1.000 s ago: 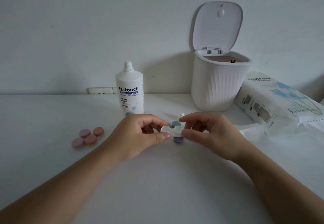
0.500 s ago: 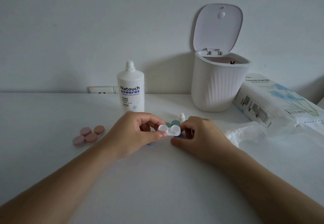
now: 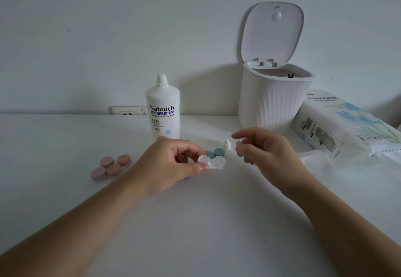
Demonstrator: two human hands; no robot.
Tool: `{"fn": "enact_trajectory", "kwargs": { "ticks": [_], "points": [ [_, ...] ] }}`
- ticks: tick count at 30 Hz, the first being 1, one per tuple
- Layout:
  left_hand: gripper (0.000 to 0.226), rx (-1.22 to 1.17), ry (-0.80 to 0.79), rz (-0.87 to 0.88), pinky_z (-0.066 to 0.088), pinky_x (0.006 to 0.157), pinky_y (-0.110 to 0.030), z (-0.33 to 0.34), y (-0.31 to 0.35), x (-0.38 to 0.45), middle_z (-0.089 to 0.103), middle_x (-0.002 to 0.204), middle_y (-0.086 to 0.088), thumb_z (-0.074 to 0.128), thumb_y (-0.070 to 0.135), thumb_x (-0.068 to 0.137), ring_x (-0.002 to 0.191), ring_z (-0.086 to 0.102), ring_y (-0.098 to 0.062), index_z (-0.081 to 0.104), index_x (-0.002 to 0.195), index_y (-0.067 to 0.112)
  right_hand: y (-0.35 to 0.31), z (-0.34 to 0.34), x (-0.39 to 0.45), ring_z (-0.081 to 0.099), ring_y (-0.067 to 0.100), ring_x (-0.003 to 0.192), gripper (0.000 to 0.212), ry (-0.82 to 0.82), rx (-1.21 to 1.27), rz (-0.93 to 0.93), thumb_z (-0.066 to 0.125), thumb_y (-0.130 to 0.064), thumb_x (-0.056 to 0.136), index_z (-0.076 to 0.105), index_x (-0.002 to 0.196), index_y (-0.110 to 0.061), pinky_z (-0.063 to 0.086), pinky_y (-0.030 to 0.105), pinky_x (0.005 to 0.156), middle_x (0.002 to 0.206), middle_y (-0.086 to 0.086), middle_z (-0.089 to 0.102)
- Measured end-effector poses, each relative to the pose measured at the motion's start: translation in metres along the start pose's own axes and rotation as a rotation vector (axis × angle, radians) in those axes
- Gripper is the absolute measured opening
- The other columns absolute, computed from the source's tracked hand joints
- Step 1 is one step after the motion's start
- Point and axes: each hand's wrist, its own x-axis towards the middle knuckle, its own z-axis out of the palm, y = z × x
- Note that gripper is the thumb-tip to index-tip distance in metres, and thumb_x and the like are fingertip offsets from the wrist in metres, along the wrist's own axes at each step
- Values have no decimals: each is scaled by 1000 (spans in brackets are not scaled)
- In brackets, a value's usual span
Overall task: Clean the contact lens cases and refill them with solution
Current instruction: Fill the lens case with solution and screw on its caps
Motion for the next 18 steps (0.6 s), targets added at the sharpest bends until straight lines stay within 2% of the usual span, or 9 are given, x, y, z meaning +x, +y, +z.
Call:
{"fn": "enact_trajectory", "kwargs": {
  "ticks": [3, 6, 9, 11, 14, 18],
  "points": [
    [11, -4, 0, -1, 43, 60, -24, 1, 2, 0, 69, 66, 13, 83, 29, 82, 60, 57, -9, 77, 89, 37, -2, 0, -1, 63, 7, 67, 16, -17, 56, -10, 69, -16, 90, 78, 97, -27, 52, 19, 66, 78, 2, 74],
    [12, -11, 2, -6, 43, 61, -28, 2, 3, 0, 68, 66, 12, 83, 28, 82, 61, 56, -11, 77, 88, 37, -3, 2, -2, 72, 17, 75, 9, -35, 127, -30, 78, -13, 84, 76, 90, -19, 56, 22, 68, 84, 11, 77],
    [14, -12, 7, -4, 43, 62, -28, 2, 2, 0, 68, 64, 9, 84, 29, 81, 60, 57, -11, 77, 89, 38, -4, 4, -5, 76, 29, 89, 19, -56, 221, -55, 85, -19, 74, 73, 87, -12, 61, 34, 84, 90, 13, 79],
    [15, -13, 14, -1, 44, 62, -28, 2, 2, 0, 69, 65, 7, 85, 30, 80, 60, 58, -11, 77, 89, 40, -3, 5, -6, 77, 24, 93, 21, -91, 166, -88, 84, -25, 74, 74, 91, -16, 60, 35, 91, 94, 5, 80],
    [15, -15, 22, 3, 45, 63, -29, 2, 2, 0, 69, 66, 5, 85, 35, 78, 60, 60, -9, 76, 89, 40, -2, 7, -8, 75, 10, 97, 22, -153, -3, -144, 80, -20, 83, 74, 102, -29, 57, 27, 94, 100, -10, 79],
    [17, -13, 24, 9, 47, 63, -26, 2, 3, 0, 70, 67, 11, 84, 37, 77, 61, 62, -7, 76, 90, 42, -3, 8, -10, 72, 2, 97, 22, -193, -117, -176, 78, -21, 87, 75, 109, -26, 54, 19, 89, 103, -17, 77]
  ]
}}
